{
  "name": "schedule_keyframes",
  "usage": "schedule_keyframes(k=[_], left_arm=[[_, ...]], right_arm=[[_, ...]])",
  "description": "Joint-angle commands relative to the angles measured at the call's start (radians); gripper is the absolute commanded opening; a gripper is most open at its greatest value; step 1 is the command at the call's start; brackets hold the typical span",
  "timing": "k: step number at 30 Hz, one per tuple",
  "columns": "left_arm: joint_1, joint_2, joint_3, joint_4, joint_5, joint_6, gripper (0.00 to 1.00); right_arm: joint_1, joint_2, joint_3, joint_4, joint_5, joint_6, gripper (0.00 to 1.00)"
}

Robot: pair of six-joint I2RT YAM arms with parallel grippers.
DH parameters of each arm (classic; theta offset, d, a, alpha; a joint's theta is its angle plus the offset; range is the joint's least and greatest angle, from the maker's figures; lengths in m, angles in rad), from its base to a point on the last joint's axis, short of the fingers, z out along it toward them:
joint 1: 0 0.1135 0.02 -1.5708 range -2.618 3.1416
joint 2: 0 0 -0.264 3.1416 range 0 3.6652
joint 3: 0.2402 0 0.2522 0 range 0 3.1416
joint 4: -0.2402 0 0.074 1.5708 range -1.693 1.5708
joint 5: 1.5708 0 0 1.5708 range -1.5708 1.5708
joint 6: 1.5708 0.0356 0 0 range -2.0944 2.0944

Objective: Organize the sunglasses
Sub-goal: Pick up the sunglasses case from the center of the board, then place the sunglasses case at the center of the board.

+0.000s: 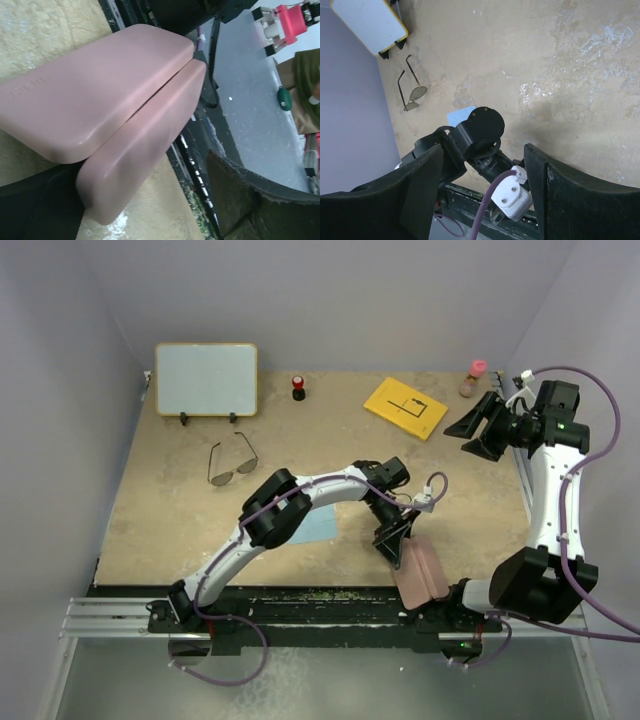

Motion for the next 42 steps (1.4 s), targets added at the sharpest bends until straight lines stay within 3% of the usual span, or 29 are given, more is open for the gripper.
schedule_keyframes(k=[1,6,7,9,10,17,21,24,27,30,34,39,42], left_arm=[[0.002,0.013,0.041,0.079,0.02,-0.08,0.82],[0.005,0.01,0.066,0.077,0.005,-0.128,0.53],[0.007,0.01,0.073,0.064,0.005,-0.127,0.44],[0.012,0.007,0.083,0.039,-0.002,-0.13,0.12],[0.016,0.005,0.09,0.026,-0.022,-0.143,0.05],[0.14,-0.065,0.182,-0.19,-0.051,-0.127,0.04],[0.26,-0.159,0.324,-0.342,-0.203,-0.098,0.04],[0.305,-0.251,0.382,-0.374,-0.447,-0.032,0.04],[0.299,-0.36,0.332,-0.311,-0.721,0.037,0.05],[0.283,-0.393,0.296,-0.235,-1.093,0.039,0.04],[0.263,-0.296,0.453,-0.344,-1.466,0.069,0.04],[0.179,-0.223,0.266,-0.221,-1.845,0.138,0.04],[0.147,-0.066,0.292,-0.26,-1.992,0.095,0.03]], right_arm=[[-0.011,0.001,0.009,0.022,-0.028,-0.024,0.71],[-0.012,0.005,0.013,0.024,-0.026,-0.021,0.71],[-0.013,0.004,0.016,0.024,-0.025,-0.022,0.71],[-0.014,0.004,0.022,0.025,-0.024,-0.023,0.7],[-0.013,0.003,0.026,0.023,-0.023,-0.022,0.7],[-0.015,-0.009,0.035,0.028,-0.042,-0.018,0.7],[-0.016,-0.02,0.04,0.04,-0.052,-0.008,0.7],[-0.015,-0.027,0.055,0.049,-0.055,0.005,0.7],[-0.016,-0.031,0.091,0.042,-0.028,0.022,0.7],[-0.017,-0.025,0.154,-0.013,0.09,0.022,0.69],[-0.017,-0.016,0.211,-0.087,0.215,-0.009,0.69],[-0.018,-0.034,0.123,-0.037,0.192,0.002,0.67],[-0.019,-0.025,0.122,-0.072,0.22,-0.035,0.66]])
